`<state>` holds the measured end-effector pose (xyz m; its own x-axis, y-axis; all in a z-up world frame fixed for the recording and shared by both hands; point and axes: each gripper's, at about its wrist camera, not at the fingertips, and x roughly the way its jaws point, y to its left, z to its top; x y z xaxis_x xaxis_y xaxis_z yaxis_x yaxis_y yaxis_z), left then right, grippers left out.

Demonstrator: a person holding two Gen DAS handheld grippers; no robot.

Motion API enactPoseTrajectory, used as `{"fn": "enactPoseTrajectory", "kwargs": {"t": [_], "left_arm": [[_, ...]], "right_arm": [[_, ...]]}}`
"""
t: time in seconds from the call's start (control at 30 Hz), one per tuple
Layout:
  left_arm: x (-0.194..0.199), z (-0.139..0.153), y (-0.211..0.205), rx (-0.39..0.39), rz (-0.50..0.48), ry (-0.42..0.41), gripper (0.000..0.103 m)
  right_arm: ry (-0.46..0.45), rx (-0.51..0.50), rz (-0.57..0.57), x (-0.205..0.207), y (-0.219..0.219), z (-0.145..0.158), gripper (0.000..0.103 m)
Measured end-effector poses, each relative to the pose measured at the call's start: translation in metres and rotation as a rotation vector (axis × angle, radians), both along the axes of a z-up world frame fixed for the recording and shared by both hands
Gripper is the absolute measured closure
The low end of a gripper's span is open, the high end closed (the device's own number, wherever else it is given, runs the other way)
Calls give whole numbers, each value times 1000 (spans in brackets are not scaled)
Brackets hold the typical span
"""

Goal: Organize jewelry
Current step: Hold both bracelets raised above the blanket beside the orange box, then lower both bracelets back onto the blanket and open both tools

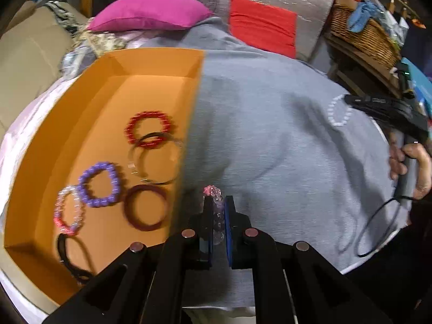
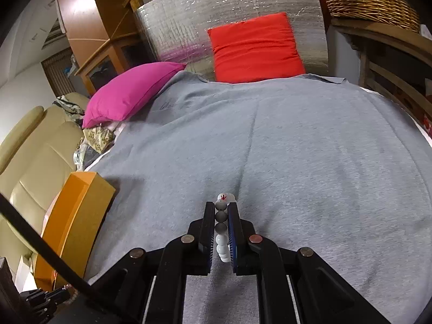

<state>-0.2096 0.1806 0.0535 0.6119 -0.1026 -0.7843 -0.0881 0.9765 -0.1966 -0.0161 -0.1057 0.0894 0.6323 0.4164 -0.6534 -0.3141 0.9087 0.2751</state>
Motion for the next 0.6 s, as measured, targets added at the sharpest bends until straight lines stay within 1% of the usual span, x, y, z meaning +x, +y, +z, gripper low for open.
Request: {"fn": "enactPoseTrajectory", "kwargs": {"t": [0.1,0.2,0.23,0.3,0.4,0.47,0.5,0.53,0.6], "left_arm": [[8,11,-16,-16,-40,-29,95],[19,25,-26,-17,-50,-66,95],[23,29,-28,0,-45,-76,95],[37,37,-34,61,-24,-85,95],[61,48,-44,115,9,-105,95],[81,47,-48,150,25,-100,95],[92,45,-50,155,35,-91,95],[106,41,-52,151,36,-84,95],[123,29,-58,139,39,-67,95]], "right_arm": [[6,-11,16,-2,3,-3,93],[0,-15,28,-5,7,-2,93],[-3,-16,33,-6,8,-1,93],[-4,-15,40,-7,9,0,93],[1,-20,49,-8,10,-1,93],[13,-26,57,-8,10,-4,93],[26,-28,60,-7,9,-6,93],[38,-29,59,-6,8,-8,93],[74,-42,46,0,2,-15,93]]}}
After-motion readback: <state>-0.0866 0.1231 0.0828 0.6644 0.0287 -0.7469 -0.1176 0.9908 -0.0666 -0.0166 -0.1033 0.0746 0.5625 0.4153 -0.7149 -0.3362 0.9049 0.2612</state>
